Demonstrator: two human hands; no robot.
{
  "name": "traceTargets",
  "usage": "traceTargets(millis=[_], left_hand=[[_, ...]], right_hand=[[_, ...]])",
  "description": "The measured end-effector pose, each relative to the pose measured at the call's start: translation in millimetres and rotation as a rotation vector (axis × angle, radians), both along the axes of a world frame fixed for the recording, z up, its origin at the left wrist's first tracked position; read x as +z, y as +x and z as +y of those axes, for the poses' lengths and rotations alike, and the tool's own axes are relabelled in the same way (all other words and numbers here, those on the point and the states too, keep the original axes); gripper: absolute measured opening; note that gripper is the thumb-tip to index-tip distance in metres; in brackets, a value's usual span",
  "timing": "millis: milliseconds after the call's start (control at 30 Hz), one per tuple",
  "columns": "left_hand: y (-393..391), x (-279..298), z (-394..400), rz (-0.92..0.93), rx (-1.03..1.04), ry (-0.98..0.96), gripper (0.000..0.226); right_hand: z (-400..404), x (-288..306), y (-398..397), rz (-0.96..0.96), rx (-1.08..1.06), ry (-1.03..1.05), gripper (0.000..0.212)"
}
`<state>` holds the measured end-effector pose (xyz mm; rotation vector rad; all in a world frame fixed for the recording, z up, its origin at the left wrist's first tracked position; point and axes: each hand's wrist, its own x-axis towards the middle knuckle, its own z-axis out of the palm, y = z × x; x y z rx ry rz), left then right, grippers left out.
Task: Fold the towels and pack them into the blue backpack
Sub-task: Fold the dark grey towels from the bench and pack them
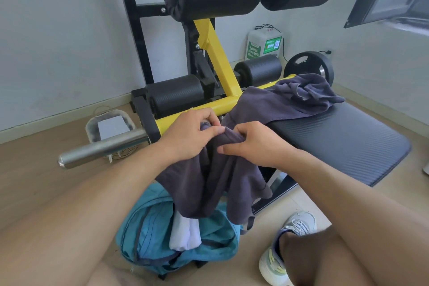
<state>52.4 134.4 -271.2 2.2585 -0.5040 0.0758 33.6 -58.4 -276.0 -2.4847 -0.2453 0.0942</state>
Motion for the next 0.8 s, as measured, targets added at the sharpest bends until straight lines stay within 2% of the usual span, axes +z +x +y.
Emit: traceTargets(millis=[200, 333, 467, 567, 733, 800], left_hand=[[8.3, -4.0, 8.6, -0.033, 0.086, 0.042, 0.014], [13.2, -7.4, 14.8, -0.021, 0.134, 0.085, 0.012], [17.0, -11.6, 22.1, 0.017, 0.181, 0.106, 0.012], [16.4, -12.6, 22.9, 0.076, 0.164, 0.052, 0.01], [9.3, -4.0, 12.3, 0.17, -0.005, -0.003, 0.023], [6.0, -1.3, 6.3, 0.169, -0.071, -0.005, 0.017]], right_hand=[[-3.9, 2.4, 4.1, -0.036, -0.061, 0.217, 0.065], [-6.8, 3.4, 2.1, 0.1, 0.014, 0.21, 0.069], [-12.6, -0.1, 3.4, 0.135, 0.02, 0.131, 0.048], [-15.5, -2.6, 5.6, 0.067, 0.011, 0.144, 0.045], [-13.1, -0.7, 6.0, 0.007, 0.065, 0.23, 0.023], [-11.4, 1.4, 4.4, -0.015, 0.096, 0.261, 0.017]])
